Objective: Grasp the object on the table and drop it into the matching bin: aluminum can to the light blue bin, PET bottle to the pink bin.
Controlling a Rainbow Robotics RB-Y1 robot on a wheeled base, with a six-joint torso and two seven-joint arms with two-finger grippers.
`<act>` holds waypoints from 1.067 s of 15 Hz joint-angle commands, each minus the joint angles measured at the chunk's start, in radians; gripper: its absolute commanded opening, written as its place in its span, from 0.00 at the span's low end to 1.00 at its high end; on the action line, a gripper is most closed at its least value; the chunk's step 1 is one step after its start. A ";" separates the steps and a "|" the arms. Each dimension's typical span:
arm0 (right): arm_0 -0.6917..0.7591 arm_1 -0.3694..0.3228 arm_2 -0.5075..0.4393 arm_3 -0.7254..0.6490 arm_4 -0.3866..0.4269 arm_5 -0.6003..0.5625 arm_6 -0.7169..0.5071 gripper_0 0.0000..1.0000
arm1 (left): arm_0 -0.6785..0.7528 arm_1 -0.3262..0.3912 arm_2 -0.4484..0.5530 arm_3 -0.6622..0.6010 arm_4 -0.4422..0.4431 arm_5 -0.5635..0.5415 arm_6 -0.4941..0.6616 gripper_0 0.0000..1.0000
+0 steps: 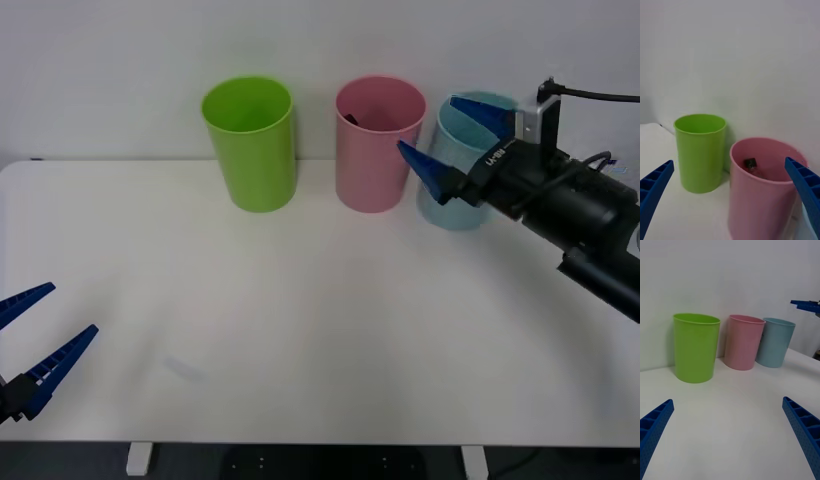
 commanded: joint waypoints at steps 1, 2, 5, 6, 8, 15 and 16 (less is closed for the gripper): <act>0.058 0.000 -0.056 -0.013 -0.014 -0.107 0.026 1.00 | 0.000 0.000 0.000 0.000 0.000 0.000 0.000 1.00; 0.077 0.000 -0.075 -0.015 -0.016 -0.142 0.034 1.00 | 0.000 0.000 0.000 0.000 0.000 0.000 0.000 1.00; 0.149 -0.001 -0.113 -0.015 -0.039 -0.211 0.133 1.00 | 0.000 0.000 0.000 0.000 0.000 0.000 0.000 1.00; 0.176 -0.001 -0.119 -0.015 -0.048 -0.220 0.179 1.00 | 0.000 0.000 0.000 0.000 0.000 0.000 0.000 1.00; 0.216 -0.001 -0.144 -0.015 -0.052 -0.265 0.231 1.00 | 0.000 0.000 0.000 0.000 0.000 0.000 0.000 1.00; 0.362 -0.001 -0.240 -0.015 -0.098 -0.455 0.279 1.00 | 0.000 0.000 0.000 0.000 0.000 0.000 0.000 1.00; 0.388 -0.001 -0.256 -0.015 -0.109 -0.483 0.282 1.00 | 0.000 0.000 0.000 0.000 0.000 0.000 0.000 1.00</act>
